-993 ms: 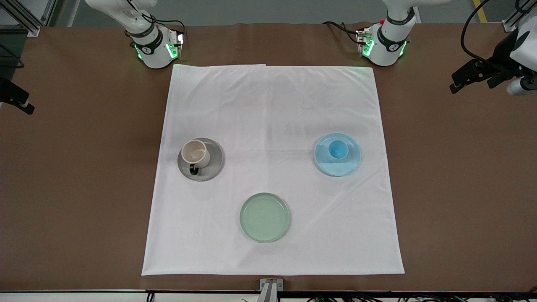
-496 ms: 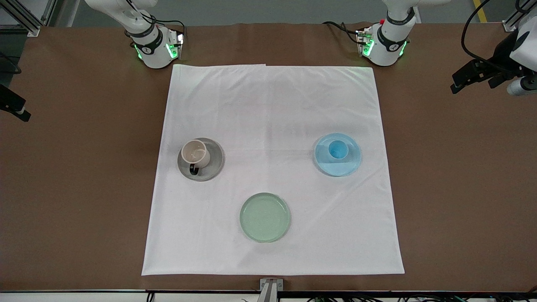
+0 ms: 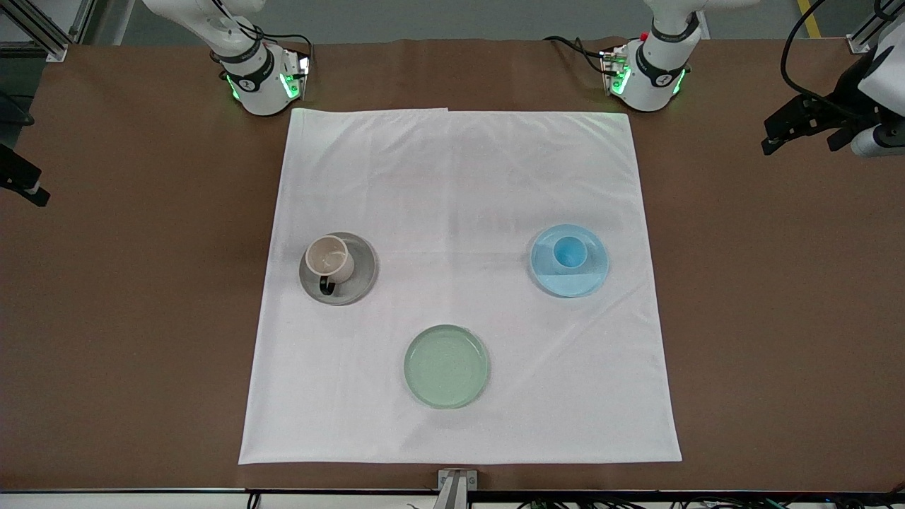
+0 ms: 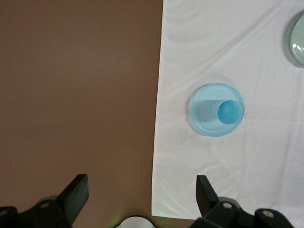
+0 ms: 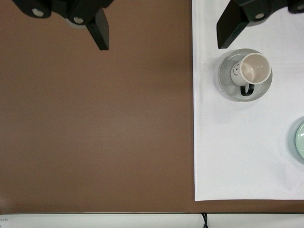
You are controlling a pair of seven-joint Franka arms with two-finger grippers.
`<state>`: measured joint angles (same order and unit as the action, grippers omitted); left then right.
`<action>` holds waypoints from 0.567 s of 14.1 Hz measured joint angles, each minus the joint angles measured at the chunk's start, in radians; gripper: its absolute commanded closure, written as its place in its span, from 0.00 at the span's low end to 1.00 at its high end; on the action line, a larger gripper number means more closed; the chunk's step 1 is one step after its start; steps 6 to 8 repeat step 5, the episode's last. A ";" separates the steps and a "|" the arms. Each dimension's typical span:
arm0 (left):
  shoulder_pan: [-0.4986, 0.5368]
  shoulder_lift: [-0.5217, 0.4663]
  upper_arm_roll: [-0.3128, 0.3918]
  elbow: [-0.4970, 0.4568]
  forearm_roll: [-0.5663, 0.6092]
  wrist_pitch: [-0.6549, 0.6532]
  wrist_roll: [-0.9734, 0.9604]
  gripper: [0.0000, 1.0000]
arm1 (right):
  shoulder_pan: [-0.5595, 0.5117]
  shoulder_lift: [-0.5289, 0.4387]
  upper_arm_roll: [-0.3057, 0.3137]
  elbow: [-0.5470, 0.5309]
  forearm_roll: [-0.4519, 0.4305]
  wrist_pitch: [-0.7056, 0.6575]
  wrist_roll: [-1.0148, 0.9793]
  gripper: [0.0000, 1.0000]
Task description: Place blue cup in blue plate and white mug in gray plate
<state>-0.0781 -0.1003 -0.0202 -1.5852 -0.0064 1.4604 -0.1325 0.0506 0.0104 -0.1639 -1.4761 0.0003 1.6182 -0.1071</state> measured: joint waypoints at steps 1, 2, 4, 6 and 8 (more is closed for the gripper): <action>0.000 0.000 0.000 0.001 0.000 0.000 0.005 0.00 | 0.000 0.000 0.000 0.000 0.000 0.000 0.000 0.00; 0.000 0.000 0.000 0.001 0.000 0.000 0.008 0.00 | 0.000 0.000 0.000 0.000 0.000 0.000 0.000 0.00; 0.000 0.000 0.000 0.001 0.000 0.000 0.010 0.00 | 0.000 0.000 0.000 0.000 0.000 0.000 0.000 0.00; 0.000 0.000 0.000 0.001 0.000 0.000 0.010 0.00 | 0.000 0.000 0.000 0.000 0.000 0.000 0.000 0.00; 0.000 0.000 0.000 0.001 0.000 0.000 0.010 0.00 | 0.000 0.000 0.000 0.000 0.000 0.000 0.000 0.00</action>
